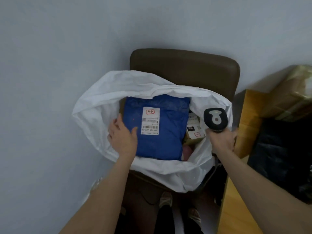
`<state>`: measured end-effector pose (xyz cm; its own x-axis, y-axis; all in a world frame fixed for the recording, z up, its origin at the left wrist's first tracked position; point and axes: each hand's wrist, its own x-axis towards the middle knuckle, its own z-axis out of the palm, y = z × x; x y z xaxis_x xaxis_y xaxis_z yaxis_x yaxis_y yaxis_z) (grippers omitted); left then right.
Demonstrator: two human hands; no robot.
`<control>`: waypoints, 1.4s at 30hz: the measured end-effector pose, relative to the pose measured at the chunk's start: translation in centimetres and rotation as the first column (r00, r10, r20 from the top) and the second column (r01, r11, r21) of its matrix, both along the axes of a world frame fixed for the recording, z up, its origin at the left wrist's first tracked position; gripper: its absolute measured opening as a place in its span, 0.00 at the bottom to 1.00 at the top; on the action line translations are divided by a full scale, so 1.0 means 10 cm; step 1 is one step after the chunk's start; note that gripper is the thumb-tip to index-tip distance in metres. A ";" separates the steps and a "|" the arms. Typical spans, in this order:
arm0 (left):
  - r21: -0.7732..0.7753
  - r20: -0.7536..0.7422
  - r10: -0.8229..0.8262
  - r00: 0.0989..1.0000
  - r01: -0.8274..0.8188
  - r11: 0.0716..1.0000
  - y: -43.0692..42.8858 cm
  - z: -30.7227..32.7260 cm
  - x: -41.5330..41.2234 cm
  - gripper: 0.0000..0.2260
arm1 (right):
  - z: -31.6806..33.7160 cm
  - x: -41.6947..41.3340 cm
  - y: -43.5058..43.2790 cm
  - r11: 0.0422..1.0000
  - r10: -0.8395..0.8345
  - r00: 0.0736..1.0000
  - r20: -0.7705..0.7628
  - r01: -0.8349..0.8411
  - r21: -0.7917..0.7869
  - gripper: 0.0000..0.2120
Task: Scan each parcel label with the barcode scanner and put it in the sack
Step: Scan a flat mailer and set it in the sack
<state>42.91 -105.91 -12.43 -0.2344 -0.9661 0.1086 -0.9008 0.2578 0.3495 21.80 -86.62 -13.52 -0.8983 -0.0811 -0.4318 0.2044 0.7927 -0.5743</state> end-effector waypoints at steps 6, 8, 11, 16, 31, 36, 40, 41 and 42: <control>0.321 -0.117 0.659 0.743 -0.599 0.733 -0.14 -0.13 0.67 0.48 | -0.10 0.08 -0.05 0.998 0.041 0.999 0.002 -0.041 -0.043 0.26; 0.624 -0.232 0.770 0.595 -0.516 0.587 -0.23 -0.34 0.72 0.51 | -0.18 0.09 -0.08 0.996 0.079 0.997 -0.017 -0.080 -0.040 0.24; 0.720 -0.354 0.739 0.573 -0.338 0.606 -0.25 -0.49 0.74 0.32 | -0.19 0.13 -0.13 0.996 0.089 0.996 -0.031 -0.089 -0.012 0.23; 0.663 -0.461 0.678 0.572 -0.286 0.692 -0.28 0.01 0.48 0.18 | 0.14 0.26 -0.31 0.964 0.039 0.998 0.049 -0.024 -0.263 0.12; 0.328 -0.844 0.362 0.395 -0.152 0.932 -0.72 1.76 -0.04 0.05 | 1.91 -0.09 -0.80 0.771 -0.098 0.984 -0.150 -0.020 -0.636 0.08; 0.393 -0.781 0.422 0.460 -0.163 0.905 -0.46 1.57 0.08 0.08 | 1.81 -0.03 -0.68 0.862 -0.045 0.989 -0.138 -0.031 -0.506 0.10; 0.297 -0.831 0.354 0.430 -0.197 0.934 -0.60 1.74 0.06 0.08 | 1.98 -0.07 -0.68 0.801 -0.070 0.984 -0.162 -0.041 -0.597 0.13; 0.265 -0.851 0.315 0.420 -0.174 0.948 -0.65 1.83 0.02 0.06 | 2.05 -0.08 -0.69 0.780 -0.085 0.980 -0.180 -0.047 -0.624 0.13; 0.246 -0.861 0.291 0.418 -0.160 0.956 -0.66 1.86 0.02 0.05 | 2.07 -0.08 -0.68 0.773 -0.086 0.978 -0.192 -0.056 -0.632 0.12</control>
